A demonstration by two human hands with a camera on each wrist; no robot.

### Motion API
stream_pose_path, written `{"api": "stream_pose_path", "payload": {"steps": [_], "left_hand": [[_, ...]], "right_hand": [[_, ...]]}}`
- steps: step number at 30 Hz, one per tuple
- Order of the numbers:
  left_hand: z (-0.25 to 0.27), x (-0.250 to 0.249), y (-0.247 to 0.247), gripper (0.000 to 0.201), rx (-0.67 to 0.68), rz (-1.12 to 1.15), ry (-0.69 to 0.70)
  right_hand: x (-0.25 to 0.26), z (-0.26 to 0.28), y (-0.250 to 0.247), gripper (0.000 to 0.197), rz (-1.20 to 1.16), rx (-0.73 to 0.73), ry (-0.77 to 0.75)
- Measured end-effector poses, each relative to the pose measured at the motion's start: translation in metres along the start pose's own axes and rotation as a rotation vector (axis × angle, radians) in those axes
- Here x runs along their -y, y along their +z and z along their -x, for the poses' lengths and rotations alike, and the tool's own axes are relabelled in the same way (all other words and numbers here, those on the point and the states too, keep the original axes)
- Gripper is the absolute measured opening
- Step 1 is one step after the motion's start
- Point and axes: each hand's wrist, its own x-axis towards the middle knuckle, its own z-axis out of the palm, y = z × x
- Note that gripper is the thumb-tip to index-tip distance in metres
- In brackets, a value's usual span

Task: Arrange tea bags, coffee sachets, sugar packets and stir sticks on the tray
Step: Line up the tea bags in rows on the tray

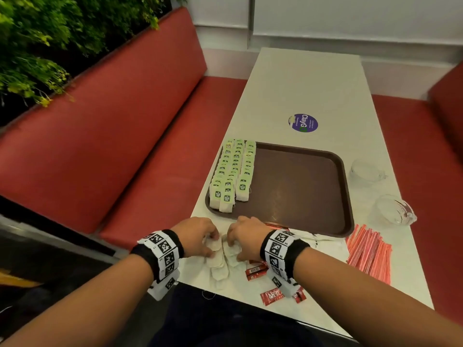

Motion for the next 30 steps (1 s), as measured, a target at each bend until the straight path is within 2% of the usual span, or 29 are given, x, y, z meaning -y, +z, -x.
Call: {"api": "stream_pose_path", "payload": {"steps": [5, 10, 15, 17, 19, 20, 22, 24, 26, 30], "left_hand": [[0.004, 0.004, 0.002, 0.026, -0.09, 0.056, -0.014], [0.002, 0.009, -0.008, 0.02, -0.29, 0.151, -0.028], [-0.006, -0.002, -0.029, 0.014, -0.426, 0.252, 0.086], [-0.01, -0.008, -0.037, 0.012, -0.446, 0.255, 0.125], [-0.015, -0.016, -0.043, 0.011, -0.454, 0.26, 0.15], [-0.016, -0.019, -0.045, 0.011, -0.458, 0.268, 0.163], [-0.019, -0.026, -0.049, 0.01, -0.471, 0.303, 0.196], [-0.024, -0.03, -0.053, 0.009, -0.491, 0.327, 0.222], [-0.033, -0.03, -0.055, 0.01, -0.494, 0.293, 0.215], [-0.054, -0.029, -0.054, 0.011, -0.432, 0.261, 0.146]], "right_hand": [[0.001, 0.0, -0.003, 0.016, -0.023, -0.066, 0.015], [-0.002, 0.013, -0.017, 0.017, -0.313, -0.268, 0.057], [-0.019, 0.02, -0.026, 0.028, -0.608, -0.396, 0.158], [-0.026, 0.022, -0.028, 0.03, -0.657, -0.447, 0.181], [-0.031, 0.023, -0.031, 0.023, -0.673, -0.484, 0.177], [-0.031, 0.024, -0.033, 0.019, -0.69, -0.492, 0.163], [-0.032, 0.025, -0.033, 0.022, -0.696, -0.493, 0.134], [-0.034, 0.023, -0.031, 0.013, -0.644, -0.486, 0.137], [-0.038, 0.022, -0.027, 0.007, -0.599, -0.474, 0.157], [-0.048, 0.022, -0.026, 0.011, -0.575, -0.415, 0.233]]}}
